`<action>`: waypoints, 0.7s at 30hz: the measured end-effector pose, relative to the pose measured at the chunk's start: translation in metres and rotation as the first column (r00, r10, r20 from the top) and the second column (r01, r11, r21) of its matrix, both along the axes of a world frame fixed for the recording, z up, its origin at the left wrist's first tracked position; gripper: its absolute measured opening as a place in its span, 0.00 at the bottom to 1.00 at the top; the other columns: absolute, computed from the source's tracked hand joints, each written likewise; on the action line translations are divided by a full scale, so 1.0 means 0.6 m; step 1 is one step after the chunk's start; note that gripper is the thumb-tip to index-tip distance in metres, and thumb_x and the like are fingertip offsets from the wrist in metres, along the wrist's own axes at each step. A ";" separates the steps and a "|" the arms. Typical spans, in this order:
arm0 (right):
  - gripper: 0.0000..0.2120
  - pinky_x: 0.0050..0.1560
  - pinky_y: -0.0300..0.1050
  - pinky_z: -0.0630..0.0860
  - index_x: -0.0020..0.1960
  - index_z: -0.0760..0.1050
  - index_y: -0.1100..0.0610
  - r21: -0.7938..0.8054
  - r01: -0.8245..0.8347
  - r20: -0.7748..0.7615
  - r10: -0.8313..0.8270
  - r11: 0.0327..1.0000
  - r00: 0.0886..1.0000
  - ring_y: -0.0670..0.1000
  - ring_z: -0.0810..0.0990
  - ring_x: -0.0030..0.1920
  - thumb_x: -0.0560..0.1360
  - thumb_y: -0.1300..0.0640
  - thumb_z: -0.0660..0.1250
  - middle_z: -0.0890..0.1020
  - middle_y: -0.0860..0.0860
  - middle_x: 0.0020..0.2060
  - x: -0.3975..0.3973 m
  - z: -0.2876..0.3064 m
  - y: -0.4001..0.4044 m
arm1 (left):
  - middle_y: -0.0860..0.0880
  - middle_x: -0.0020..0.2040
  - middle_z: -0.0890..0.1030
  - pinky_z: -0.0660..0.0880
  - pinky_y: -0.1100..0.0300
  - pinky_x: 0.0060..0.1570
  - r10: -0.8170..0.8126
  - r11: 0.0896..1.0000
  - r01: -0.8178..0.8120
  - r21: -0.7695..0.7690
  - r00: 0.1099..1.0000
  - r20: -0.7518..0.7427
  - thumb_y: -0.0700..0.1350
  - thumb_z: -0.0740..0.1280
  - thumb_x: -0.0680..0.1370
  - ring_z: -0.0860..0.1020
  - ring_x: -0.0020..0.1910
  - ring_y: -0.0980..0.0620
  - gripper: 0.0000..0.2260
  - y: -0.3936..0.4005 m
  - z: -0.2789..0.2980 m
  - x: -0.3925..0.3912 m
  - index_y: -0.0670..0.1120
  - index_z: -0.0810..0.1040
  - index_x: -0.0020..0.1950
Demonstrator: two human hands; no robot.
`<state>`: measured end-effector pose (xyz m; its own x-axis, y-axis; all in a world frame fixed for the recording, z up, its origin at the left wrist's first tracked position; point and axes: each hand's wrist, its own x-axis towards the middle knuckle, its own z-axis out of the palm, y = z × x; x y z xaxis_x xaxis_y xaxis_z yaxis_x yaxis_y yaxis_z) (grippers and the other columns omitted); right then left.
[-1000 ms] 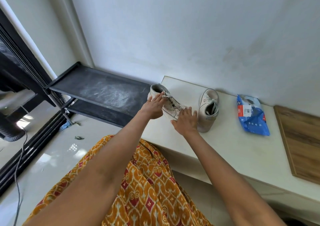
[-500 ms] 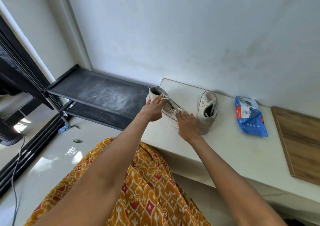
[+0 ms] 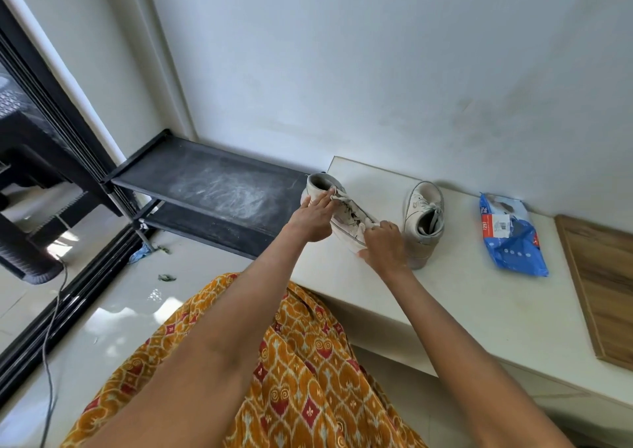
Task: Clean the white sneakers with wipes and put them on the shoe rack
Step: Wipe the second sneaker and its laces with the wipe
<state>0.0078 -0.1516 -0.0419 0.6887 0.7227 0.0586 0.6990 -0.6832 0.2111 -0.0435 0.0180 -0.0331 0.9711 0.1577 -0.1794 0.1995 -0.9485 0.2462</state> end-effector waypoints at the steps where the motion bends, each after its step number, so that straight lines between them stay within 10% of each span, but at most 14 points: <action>1: 0.16 0.56 0.47 0.70 0.54 0.78 0.59 0.010 0.004 -0.050 -0.003 1.000 0.999 0.55 0.78 0.53 0.70 0.52 0.71 0.83 0.55 0.49 -0.003 0.002 0.001 | 0.50 0.78 0.42 0.40 0.49 0.75 -0.010 1.000 0.010 -0.003 1.000 -0.009 0.39 0.55 0.77 0.42 0.77 0.53 0.30 0.002 0.001 0.001 0.47 0.48 0.77; 9: 0.14 0.43 0.45 0.77 0.48 0.81 0.60 0.337 -0.051 -0.179 0.117 0.940 0.977 0.55 0.82 0.43 0.73 0.49 0.70 0.85 0.55 0.44 -0.097 -0.019 0.035 | 0.47 0.78 0.46 0.45 0.49 0.74 -0.076 0.994 0.069 -0.089 0.994 -0.079 0.44 0.53 0.81 0.50 0.77 0.50 0.24 0.016 0.023 0.005 0.43 0.53 0.76; 21: 0.16 0.32 0.48 0.79 0.34 0.78 0.57 0.422 -0.291 -0.148 0.382 0.859 0.912 0.52 0.80 0.37 0.76 0.49 0.64 0.81 0.52 0.32 -0.038 -0.015 -0.036 | 0.47 0.78 0.47 0.43 0.48 0.74 -0.041 0.995 0.033 -0.095 0.996 -0.082 0.37 0.52 0.78 0.50 0.77 0.49 0.28 0.007 0.022 -0.001 0.45 0.48 0.77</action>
<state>-0.0150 -0.1732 -0.0510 0.4351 0.8635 0.2551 0.8973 -0.3922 -0.2027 -0.0443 0.0220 -0.0199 0.9569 0.1007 -0.2722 0.1883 -0.9291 0.3183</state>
